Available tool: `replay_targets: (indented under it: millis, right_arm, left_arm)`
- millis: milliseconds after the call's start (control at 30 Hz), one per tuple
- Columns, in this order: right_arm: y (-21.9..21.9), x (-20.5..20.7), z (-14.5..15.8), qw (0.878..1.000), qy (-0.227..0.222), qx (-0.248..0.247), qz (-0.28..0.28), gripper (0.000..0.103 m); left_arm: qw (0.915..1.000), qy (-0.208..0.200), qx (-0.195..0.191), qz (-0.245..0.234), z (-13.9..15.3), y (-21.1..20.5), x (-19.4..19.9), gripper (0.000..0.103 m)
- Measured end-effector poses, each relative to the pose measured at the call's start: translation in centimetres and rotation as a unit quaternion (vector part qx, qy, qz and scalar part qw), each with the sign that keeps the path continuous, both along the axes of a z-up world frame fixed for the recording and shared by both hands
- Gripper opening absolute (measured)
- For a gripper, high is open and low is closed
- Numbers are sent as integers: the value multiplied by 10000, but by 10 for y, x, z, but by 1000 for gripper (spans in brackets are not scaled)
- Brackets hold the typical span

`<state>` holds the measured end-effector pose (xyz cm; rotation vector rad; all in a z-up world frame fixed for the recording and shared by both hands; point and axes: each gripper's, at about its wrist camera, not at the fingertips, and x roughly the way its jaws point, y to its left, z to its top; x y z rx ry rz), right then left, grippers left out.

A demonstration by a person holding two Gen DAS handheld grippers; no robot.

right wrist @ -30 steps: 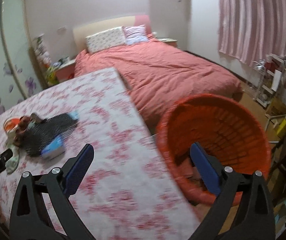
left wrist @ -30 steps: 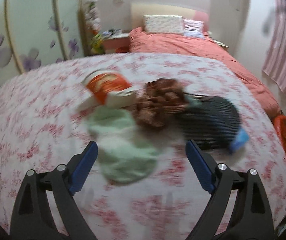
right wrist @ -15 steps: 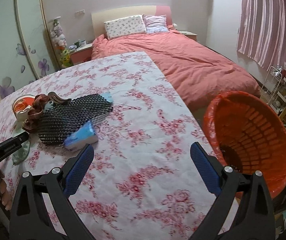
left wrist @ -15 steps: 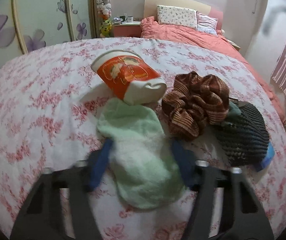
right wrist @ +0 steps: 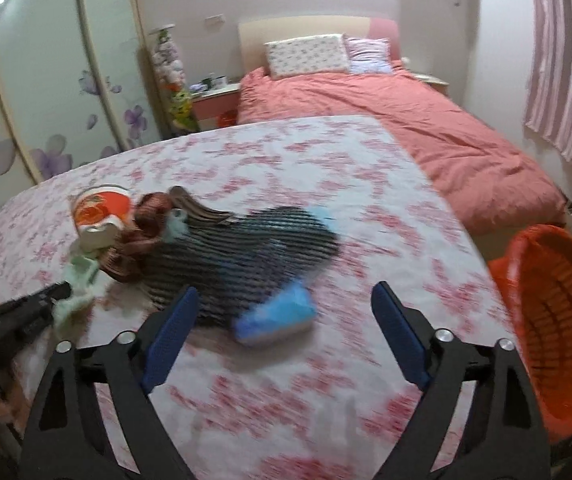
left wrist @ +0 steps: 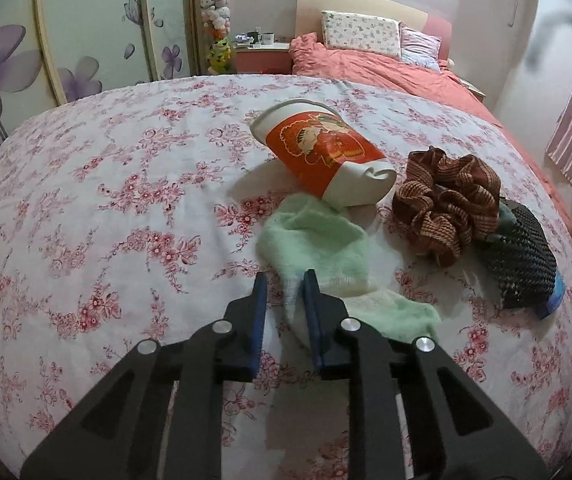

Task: Collect trash
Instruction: 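Grasp the black mesh pad with the right tool while the left tool holds the sock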

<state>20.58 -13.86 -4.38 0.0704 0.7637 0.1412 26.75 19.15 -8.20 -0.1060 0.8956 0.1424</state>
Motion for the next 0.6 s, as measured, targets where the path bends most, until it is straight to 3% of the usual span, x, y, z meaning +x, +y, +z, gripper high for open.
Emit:
replay_targets:
  millis: [233, 333, 467, 600]
  right_arm:
    - [32, 23, -12, 9991, 160, -240, 315, 71]
    - [35, 28, -22, 9983, 345, -334, 340, 59]
    - [29, 22, -22, 9987, 259, -328, 286, 38]
    - [21, 18, -21, 9991, 276, -168, 264, 28]
  left_arm:
    - [9999, -36, -116, 2, -1, 3, 0, 21]
    - [9998, -46, -180, 1, 0, 4, -1, 22]
    - [9997, -54, -228, -8, -1, 5, -1, 23]
    - [9996, -68, -289, -3, -1, 7, -1, 23]
